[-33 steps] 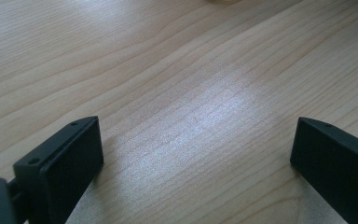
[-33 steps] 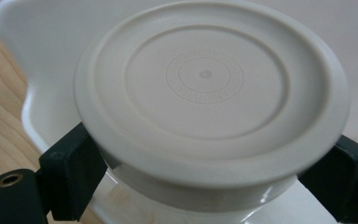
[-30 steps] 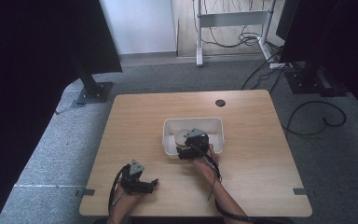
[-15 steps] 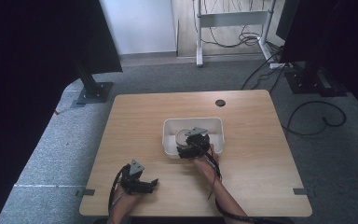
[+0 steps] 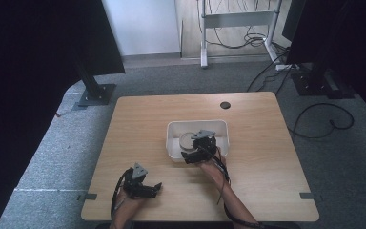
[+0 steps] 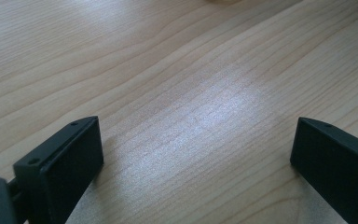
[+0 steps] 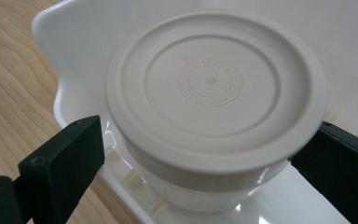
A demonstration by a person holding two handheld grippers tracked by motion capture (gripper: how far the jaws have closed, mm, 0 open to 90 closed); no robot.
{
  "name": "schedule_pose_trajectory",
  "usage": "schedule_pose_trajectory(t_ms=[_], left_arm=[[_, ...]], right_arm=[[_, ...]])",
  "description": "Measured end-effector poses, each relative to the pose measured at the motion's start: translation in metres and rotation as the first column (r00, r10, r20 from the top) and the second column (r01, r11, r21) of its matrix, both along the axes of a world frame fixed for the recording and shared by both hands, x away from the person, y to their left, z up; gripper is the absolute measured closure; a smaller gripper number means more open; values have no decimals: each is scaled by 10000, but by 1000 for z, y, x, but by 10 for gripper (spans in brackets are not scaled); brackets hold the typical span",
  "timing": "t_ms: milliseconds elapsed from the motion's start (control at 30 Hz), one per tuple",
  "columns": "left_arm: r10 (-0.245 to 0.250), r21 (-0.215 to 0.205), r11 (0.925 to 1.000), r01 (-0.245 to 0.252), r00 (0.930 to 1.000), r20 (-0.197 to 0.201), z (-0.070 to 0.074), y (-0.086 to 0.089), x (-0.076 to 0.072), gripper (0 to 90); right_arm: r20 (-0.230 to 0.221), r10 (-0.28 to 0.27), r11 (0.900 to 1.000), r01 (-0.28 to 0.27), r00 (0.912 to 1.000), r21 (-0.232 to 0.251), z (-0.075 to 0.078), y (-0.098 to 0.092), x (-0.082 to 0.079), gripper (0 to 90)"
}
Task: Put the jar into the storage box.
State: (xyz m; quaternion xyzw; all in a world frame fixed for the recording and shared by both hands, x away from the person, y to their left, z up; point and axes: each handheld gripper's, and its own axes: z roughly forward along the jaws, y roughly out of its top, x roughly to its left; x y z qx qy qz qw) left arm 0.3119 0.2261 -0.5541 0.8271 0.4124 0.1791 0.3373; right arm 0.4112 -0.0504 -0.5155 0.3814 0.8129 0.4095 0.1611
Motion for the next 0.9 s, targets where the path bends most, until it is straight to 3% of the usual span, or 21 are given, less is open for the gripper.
schedule_pose_trajectory(t_ms=[433,900], left_arm=[[-5,0,10000,5,10000,1,0,0,0,20],[-3,-3,10000,3,10000,2,0,0,0,20]], right_arm=[[351,152,9997,-145,9993,-195,15,-8,-9,30],[407,462,9979,-443,9981,-476,18,-16,-19,33]])
